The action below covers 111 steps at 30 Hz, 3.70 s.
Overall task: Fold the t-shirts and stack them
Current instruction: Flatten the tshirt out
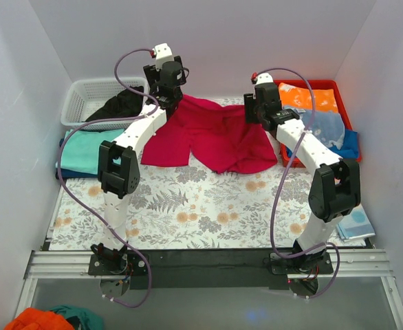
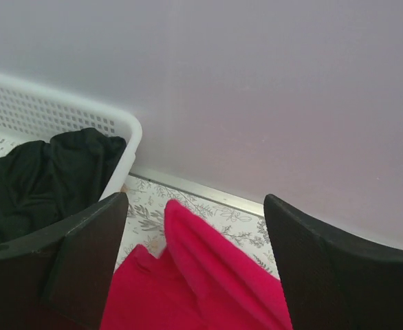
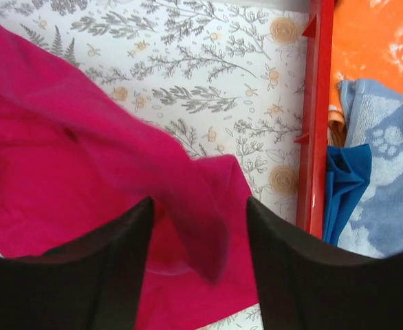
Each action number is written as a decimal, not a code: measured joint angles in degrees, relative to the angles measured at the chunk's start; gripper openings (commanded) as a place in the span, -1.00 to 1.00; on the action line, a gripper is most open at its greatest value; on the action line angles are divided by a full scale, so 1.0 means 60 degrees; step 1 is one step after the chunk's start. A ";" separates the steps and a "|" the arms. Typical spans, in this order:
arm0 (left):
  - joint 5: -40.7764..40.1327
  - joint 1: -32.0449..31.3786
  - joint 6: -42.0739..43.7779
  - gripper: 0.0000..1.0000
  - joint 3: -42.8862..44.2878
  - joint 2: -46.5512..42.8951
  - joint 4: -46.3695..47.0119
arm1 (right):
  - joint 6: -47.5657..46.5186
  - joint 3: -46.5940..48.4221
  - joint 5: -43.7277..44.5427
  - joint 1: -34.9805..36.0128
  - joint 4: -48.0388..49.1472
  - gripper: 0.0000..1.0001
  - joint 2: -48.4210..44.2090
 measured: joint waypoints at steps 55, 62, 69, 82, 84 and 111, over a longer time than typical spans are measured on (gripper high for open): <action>0.3636 0.2430 -0.5107 -0.33 -0.8426 -0.3078 -0.3311 | 0.2058 -0.4816 -0.0470 0.2320 -0.1140 0.49 -0.3340; 0.3727 0.2452 -0.4969 -0.65 -0.8557 -0.3082 -0.3016 | 0.2087 -0.5118 -0.0433 0.2320 -0.1198 0.49 -0.3348; 0.3923 0.2484 -0.4645 -0.47 -0.8692 -0.3158 -0.2790 | 0.2266 -0.5442 -0.0401 0.2320 -0.1209 0.48 -0.3559; 0.3989 0.2375 -0.4000 -0.45 -0.8615 -0.3158 -0.3056 | 0.2565 -0.5737 -0.0368 0.2320 -0.1209 0.47 -0.3738; 0.3891 0.2280 -0.3880 -0.45 -0.8575 -0.3158 -0.3242 | 0.2583 -0.5737 -0.0368 0.2320 -0.1209 0.46 -0.3738; 0.3344 0.2047 -0.3854 -1.00 -0.9031 -0.4473 -0.4794 | 0.2608 -0.6062 -0.0408 0.2342 -0.1184 0.43 -0.3894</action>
